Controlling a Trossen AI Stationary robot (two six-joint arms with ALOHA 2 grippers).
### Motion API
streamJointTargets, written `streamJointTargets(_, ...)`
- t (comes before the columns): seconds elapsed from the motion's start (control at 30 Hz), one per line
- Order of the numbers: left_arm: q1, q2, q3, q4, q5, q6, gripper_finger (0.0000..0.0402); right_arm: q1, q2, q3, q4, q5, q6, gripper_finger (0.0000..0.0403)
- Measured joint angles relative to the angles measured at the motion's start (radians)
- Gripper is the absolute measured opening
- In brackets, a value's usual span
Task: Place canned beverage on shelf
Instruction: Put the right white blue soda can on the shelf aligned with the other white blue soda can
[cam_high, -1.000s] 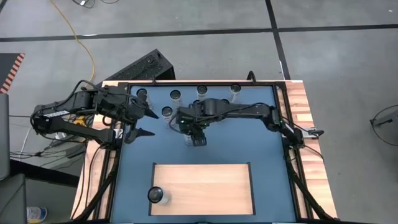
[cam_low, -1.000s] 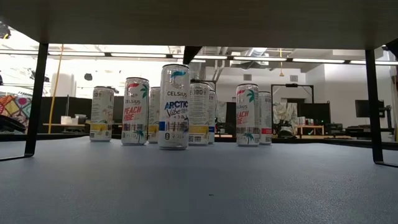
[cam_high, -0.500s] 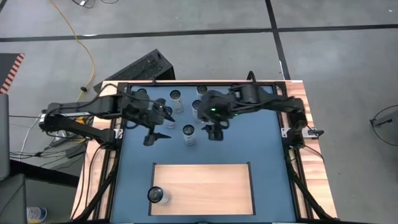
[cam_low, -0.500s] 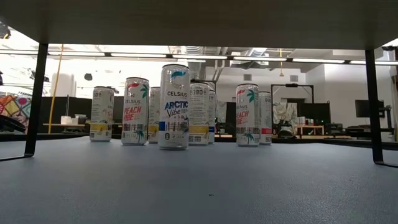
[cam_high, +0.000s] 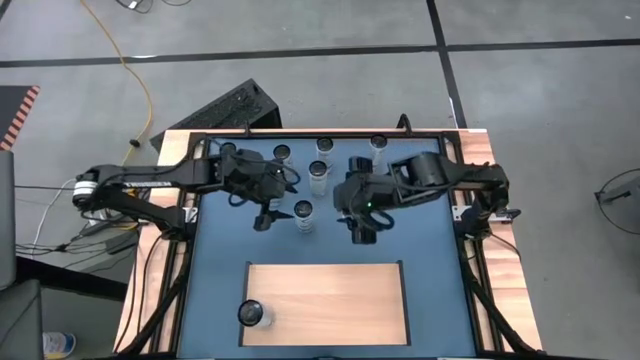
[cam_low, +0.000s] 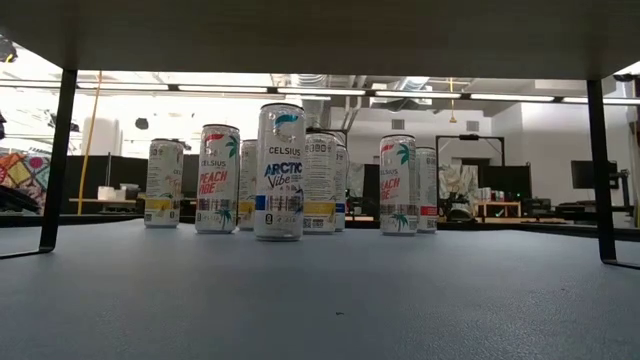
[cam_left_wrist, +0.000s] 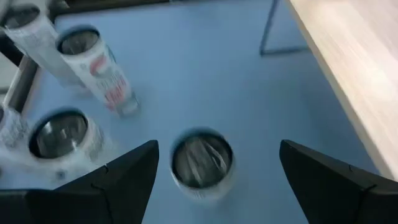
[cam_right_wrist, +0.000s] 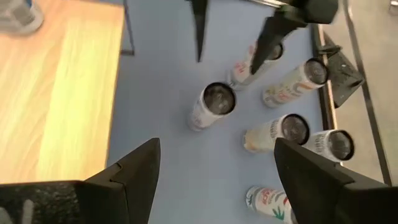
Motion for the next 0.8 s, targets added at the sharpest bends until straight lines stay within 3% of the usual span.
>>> streamJointTargets(0.5,0.004,0.212,0.002,0.071,-0.020,0.020,0.0322,0.020,0.008,-0.023,-0.029,0.010,0.050,0.0297)
streamJointTargets(0.8,0.004,0.240,0.002,0.070,-0.054,0.023,0.0322,0.034,0.008,-0.023,-0.031,0.018,0.051,0.0297)
